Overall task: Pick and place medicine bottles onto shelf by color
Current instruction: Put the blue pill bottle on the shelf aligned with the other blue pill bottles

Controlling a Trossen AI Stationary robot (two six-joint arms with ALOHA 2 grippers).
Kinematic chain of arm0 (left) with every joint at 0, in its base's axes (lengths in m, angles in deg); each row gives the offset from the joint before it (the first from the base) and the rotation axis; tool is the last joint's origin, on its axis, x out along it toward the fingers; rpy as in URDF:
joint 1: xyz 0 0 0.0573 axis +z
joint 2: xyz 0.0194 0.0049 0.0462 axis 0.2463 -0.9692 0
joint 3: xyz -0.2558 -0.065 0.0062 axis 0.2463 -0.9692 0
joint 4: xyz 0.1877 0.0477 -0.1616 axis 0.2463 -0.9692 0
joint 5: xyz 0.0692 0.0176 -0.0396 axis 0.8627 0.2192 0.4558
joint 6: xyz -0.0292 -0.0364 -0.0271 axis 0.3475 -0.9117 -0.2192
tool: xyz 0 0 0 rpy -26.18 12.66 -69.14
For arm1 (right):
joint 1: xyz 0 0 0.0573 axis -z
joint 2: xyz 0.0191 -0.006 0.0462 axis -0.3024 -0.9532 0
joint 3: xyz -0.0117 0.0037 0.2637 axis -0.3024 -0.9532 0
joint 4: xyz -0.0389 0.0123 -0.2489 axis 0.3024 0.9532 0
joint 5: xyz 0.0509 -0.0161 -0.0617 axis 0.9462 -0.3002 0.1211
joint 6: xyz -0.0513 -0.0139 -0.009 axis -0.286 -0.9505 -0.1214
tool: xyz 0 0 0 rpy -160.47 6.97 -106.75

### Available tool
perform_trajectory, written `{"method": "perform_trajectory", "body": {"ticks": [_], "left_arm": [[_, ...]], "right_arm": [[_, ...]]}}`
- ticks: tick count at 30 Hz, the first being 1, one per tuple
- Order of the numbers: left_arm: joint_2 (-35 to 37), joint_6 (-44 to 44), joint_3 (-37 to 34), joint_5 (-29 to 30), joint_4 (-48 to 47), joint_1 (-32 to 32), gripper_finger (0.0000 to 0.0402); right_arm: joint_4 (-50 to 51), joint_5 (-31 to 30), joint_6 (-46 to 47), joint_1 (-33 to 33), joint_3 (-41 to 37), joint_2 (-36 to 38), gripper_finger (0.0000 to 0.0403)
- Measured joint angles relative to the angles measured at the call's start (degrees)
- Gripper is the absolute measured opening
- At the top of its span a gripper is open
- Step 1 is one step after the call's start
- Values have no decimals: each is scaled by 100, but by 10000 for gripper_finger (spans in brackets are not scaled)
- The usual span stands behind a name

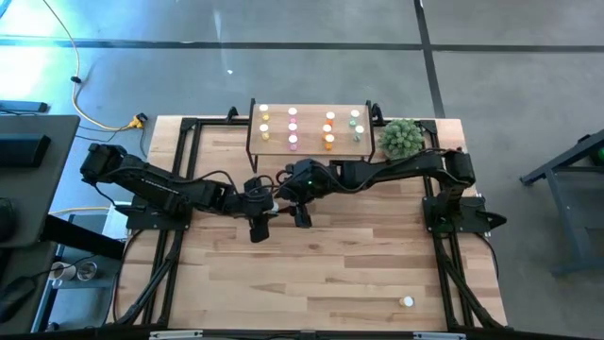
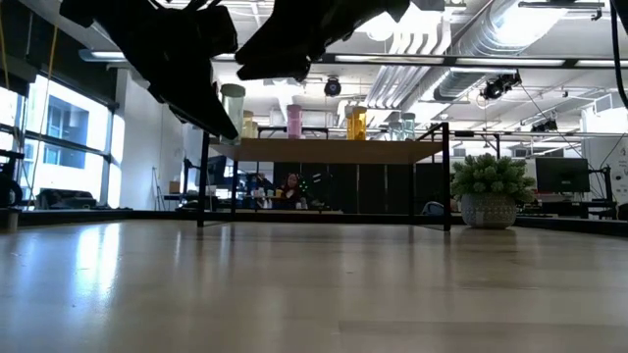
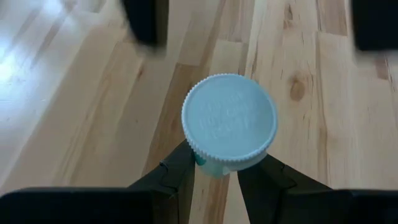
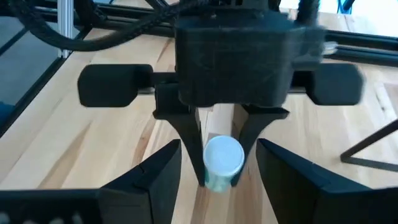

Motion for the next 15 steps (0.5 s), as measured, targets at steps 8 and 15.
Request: {"method": "perform_trajectory", "body": {"ticks": [8, 15], "left_arm": [[0, 164, 0, 2, 163, 0, 97], [0, 422, 0, 4, 433, 0, 97]], "right_arm": [[-141, 9, 129, 2, -2, -171, 199], [-120, 9, 127, 2, -2, -172, 199]]}}
